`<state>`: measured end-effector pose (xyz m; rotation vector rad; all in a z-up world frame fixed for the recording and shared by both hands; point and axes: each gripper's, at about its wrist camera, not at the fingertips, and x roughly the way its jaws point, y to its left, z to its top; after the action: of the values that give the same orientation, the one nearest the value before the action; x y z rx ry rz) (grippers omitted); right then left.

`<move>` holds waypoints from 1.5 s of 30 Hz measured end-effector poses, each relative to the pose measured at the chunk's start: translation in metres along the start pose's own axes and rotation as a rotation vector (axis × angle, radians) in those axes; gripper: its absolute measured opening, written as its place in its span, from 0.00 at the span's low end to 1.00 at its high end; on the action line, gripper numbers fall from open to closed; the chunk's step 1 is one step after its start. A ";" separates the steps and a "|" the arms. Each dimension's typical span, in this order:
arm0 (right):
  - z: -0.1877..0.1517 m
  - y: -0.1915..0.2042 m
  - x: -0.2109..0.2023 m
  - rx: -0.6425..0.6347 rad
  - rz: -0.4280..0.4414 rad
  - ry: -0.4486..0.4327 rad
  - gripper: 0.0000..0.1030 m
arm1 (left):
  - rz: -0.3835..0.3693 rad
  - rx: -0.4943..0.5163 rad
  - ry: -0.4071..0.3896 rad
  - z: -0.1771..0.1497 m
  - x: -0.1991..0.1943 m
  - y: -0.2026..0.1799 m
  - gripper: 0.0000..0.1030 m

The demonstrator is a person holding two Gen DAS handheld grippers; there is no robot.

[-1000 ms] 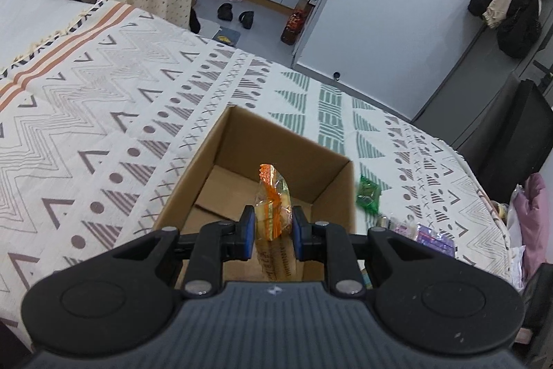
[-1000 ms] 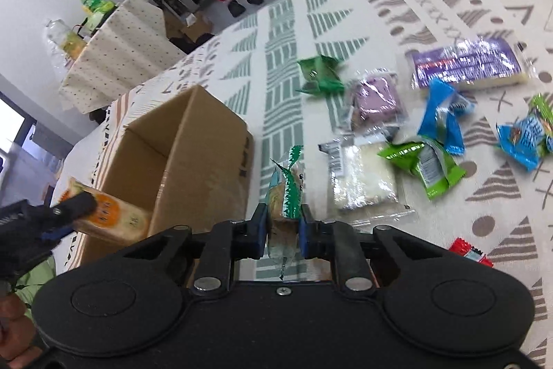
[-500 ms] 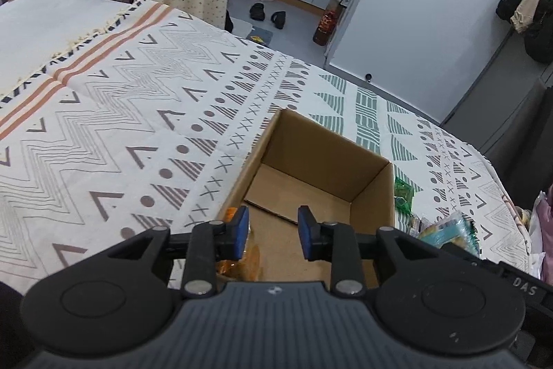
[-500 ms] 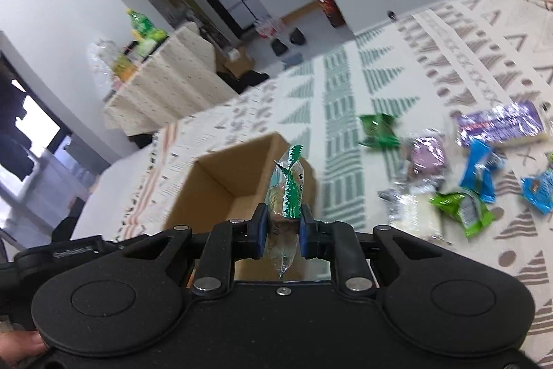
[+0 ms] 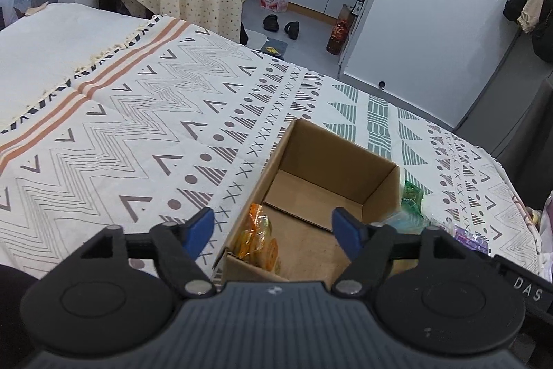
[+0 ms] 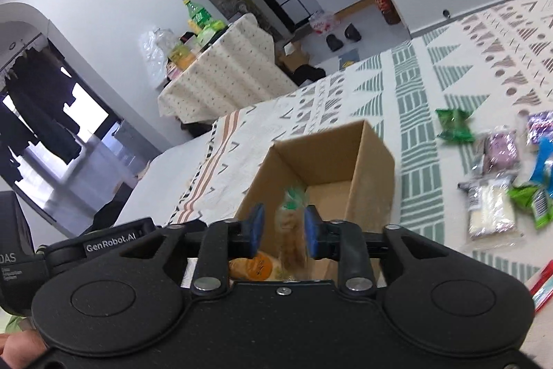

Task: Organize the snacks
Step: 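Open both grippers over the box and withdraw them, then grasp the orange candy with the left gripper while the right gripper grasps the red-and-blue wrapper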

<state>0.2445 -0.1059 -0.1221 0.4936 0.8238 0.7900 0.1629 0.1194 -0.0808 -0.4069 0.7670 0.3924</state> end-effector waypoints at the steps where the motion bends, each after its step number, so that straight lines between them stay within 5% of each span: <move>1: -0.001 0.001 -0.001 -0.001 -0.001 0.002 0.31 | 0.003 0.002 0.001 0.000 -0.001 -0.001 0.75; 27: -0.010 -0.045 -0.077 0.035 -0.283 -0.029 0.90 | -0.069 0.115 0.067 -0.031 -0.006 -0.063 0.98; 45: -0.037 -0.081 -0.113 0.143 -0.482 -0.055 0.94 | -0.117 0.180 0.078 -0.062 -0.013 -0.105 1.00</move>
<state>0.2010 -0.2414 -0.1458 0.4173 0.9057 0.2740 0.1683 -0.0024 -0.0896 -0.2976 0.8429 0.1967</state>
